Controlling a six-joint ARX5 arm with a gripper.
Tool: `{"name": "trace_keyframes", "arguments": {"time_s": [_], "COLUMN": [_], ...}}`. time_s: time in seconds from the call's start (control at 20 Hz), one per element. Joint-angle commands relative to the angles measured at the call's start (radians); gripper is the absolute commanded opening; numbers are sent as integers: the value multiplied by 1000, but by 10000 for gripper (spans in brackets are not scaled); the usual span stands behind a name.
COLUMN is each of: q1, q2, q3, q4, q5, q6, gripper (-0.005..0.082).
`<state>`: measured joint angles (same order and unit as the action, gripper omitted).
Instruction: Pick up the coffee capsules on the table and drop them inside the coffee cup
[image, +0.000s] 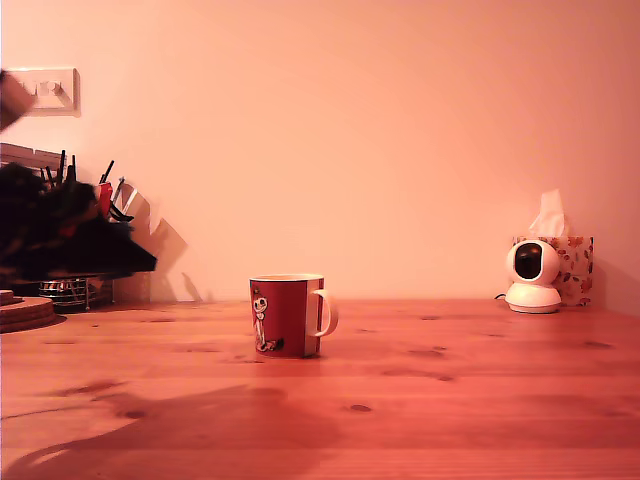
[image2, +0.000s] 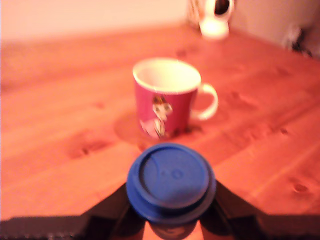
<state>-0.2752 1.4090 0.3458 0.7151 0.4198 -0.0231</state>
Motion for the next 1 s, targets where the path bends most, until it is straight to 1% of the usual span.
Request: {"name": "trace_keyframes", "arguments": {"time_s": [0.0,0.2,0.45,0.55,0.6,0.7,0.8,0.95], "q1": [-9,-26,-47,-54,-59,-71,-77,-79], "q2": [-26,-37,-37,-37,-36,-35,-34,-28], "q3": [41,143,270,325,353,403,444,479], "q4": [-79,-279,-473,-549,-589,-647,-698,-728], "q5": [7,6,-21,-30,-44,-55,-61,-61], "q6": [1,6,6,18,37,55,58,62], "gripper": [109,109,109,109,109,109,109,109]}}
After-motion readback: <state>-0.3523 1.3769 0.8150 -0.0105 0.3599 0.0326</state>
